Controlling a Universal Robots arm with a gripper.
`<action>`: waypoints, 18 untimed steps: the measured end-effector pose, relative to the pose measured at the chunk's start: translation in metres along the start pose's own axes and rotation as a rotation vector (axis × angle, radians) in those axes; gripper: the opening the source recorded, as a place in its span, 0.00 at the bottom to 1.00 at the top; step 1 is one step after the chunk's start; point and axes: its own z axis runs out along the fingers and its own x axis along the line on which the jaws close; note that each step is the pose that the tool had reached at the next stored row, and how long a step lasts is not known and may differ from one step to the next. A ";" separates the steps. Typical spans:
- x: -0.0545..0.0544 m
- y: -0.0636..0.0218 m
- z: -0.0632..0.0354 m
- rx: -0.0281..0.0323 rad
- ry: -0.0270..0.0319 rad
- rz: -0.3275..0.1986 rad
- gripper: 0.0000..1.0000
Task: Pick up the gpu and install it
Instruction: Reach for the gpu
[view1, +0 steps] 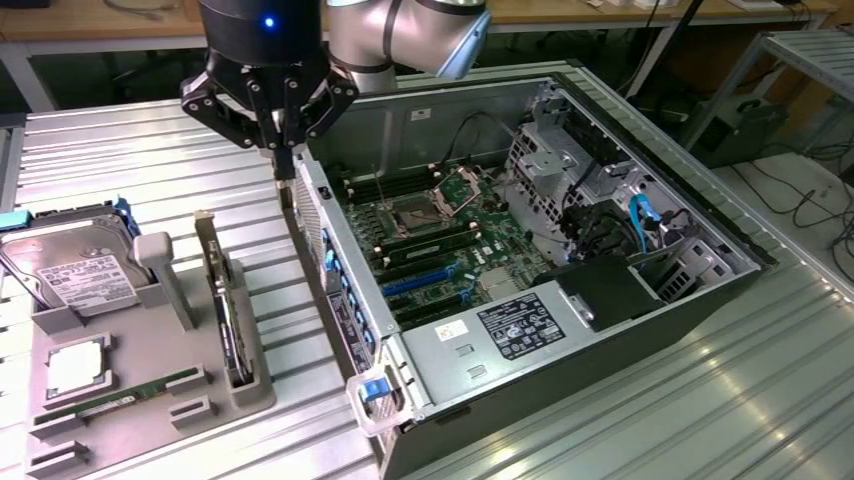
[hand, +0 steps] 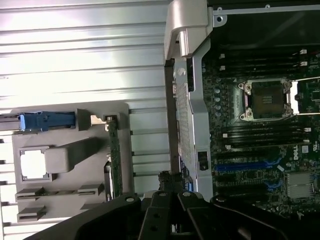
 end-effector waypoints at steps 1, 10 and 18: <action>0.001 -0.0002 0.0000 0.0001 0.0000 0.000 0.11; 0.009 -0.0029 -0.0001 0.0000 0.0001 -0.002 0.11; 0.014 -0.0050 -0.0002 0.0000 0.0002 -0.003 0.11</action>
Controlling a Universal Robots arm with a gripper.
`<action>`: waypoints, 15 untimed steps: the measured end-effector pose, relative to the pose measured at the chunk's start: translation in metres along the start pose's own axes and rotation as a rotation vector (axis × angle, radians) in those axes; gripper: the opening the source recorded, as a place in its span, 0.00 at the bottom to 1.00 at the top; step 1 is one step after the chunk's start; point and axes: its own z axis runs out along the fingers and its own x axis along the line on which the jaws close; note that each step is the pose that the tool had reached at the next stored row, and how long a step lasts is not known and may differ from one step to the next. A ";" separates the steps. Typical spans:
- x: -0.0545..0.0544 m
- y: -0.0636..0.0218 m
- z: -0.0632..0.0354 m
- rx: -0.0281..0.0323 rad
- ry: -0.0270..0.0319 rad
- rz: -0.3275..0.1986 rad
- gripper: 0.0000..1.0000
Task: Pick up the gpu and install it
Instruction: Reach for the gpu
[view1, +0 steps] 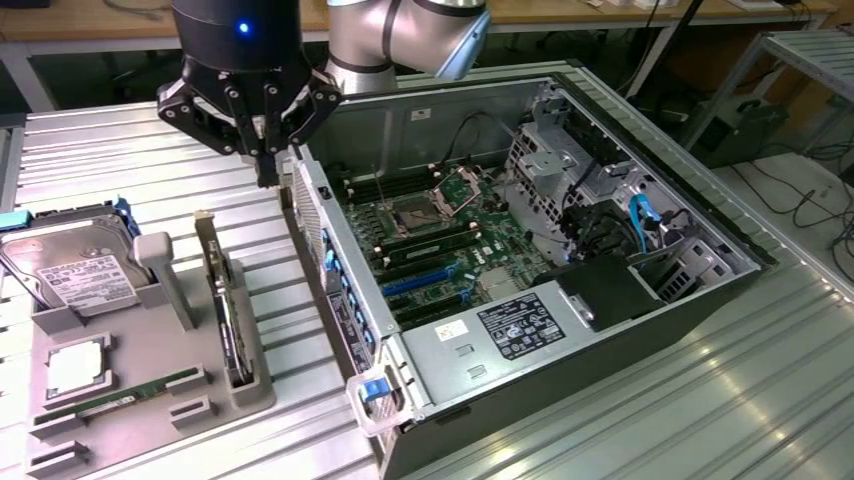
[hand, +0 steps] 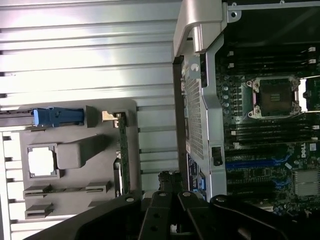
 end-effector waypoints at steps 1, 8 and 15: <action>0.001 -0.0002 0.0000 0.0000 0.0000 0.000 0.11; 0.005 -0.0015 0.0000 -0.0001 0.0000 -0.001 0.11; 0.010 -0.0029 -0.0001 -0.0001 0.0001 -0.002 0.11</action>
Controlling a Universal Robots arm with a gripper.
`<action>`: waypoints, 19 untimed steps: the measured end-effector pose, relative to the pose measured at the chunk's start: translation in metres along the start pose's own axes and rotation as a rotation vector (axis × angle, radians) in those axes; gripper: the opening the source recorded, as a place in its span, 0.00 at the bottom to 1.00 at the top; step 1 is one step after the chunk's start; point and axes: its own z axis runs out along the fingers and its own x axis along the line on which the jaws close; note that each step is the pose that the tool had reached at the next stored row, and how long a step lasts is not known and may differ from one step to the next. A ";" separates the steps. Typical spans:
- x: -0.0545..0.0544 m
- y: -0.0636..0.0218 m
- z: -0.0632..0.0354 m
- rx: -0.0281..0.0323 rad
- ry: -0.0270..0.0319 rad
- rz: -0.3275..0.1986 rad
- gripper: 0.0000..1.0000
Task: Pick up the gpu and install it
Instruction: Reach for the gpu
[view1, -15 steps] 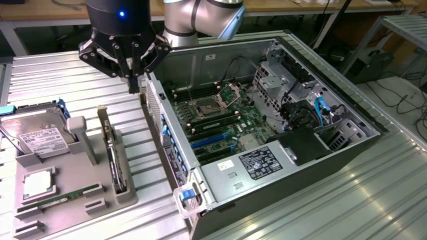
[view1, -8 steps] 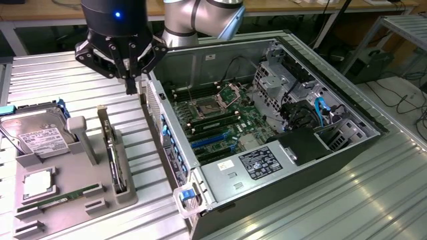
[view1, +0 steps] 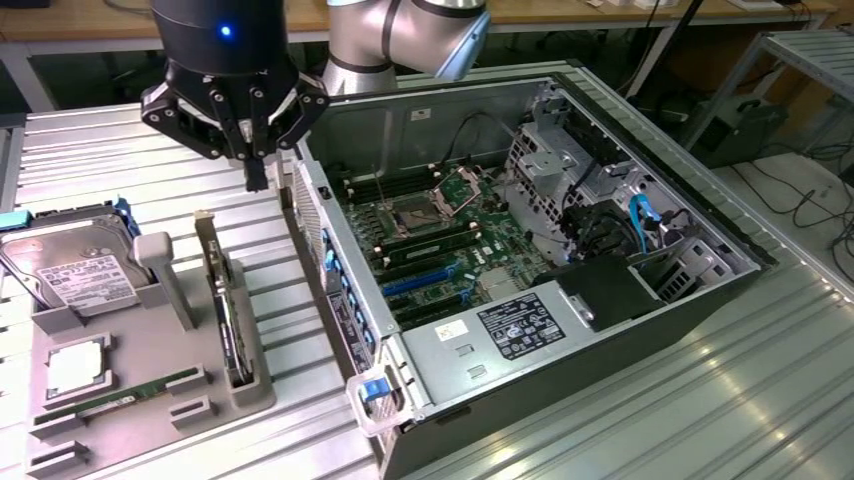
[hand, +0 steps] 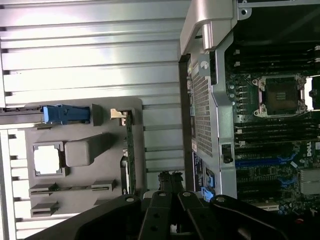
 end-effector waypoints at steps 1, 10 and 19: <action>0.000 -0.0002 0.0000 0.0000 0.0000 0.000 0.11; 0.005 -0.0027 -0.0001 0.0000 0.0000 -0.001 0.11; 0.011 -0.0060 -0.0003 0.0000 0.0001 -0.001 0.11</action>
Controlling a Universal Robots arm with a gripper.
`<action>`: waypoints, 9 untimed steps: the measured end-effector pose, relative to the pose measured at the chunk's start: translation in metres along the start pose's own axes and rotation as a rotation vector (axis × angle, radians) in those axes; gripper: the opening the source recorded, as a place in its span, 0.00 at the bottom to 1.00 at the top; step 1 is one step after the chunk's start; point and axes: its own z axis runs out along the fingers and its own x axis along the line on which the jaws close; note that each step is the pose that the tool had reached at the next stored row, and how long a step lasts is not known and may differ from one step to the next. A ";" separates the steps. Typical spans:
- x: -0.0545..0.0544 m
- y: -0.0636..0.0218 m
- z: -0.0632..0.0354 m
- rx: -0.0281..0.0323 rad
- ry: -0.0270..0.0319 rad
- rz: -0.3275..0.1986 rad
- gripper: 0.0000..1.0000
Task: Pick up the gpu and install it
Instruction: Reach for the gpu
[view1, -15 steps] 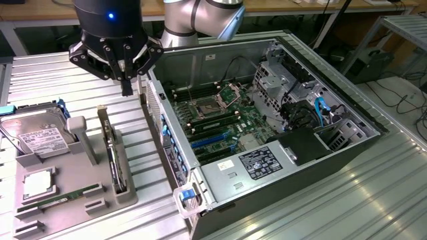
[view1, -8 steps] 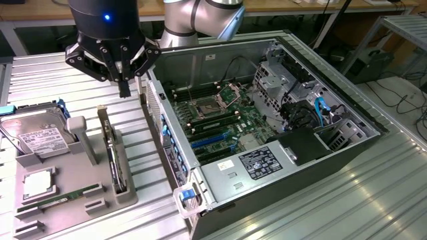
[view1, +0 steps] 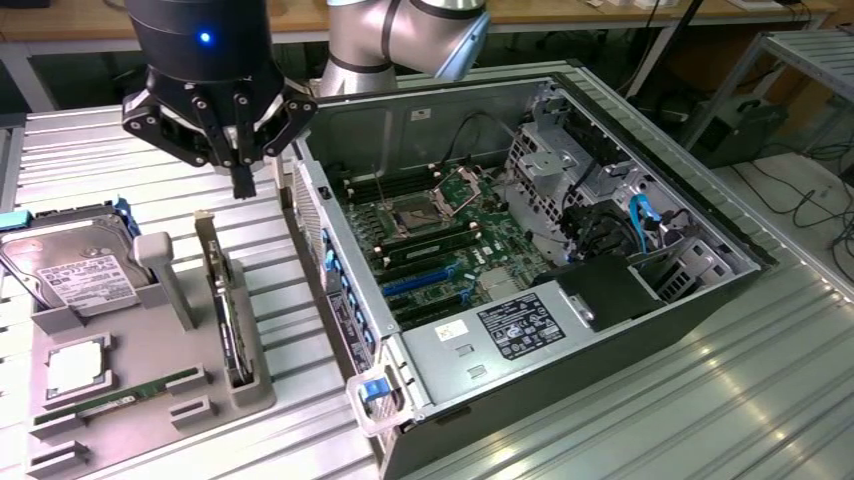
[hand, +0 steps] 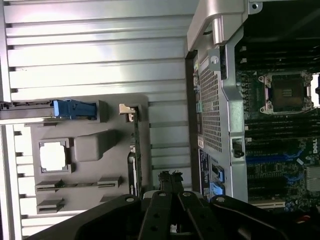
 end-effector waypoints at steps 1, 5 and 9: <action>0.001 -0.0005 0.0000 0.0000 0.0000 0.000 0.11; 0.005 -0.0030 -0.0002 0.0000 0.0000 -0.001 0.11; 0.008 -0.0051 -0.0004 0.0000 0.0000 -0.001 0.11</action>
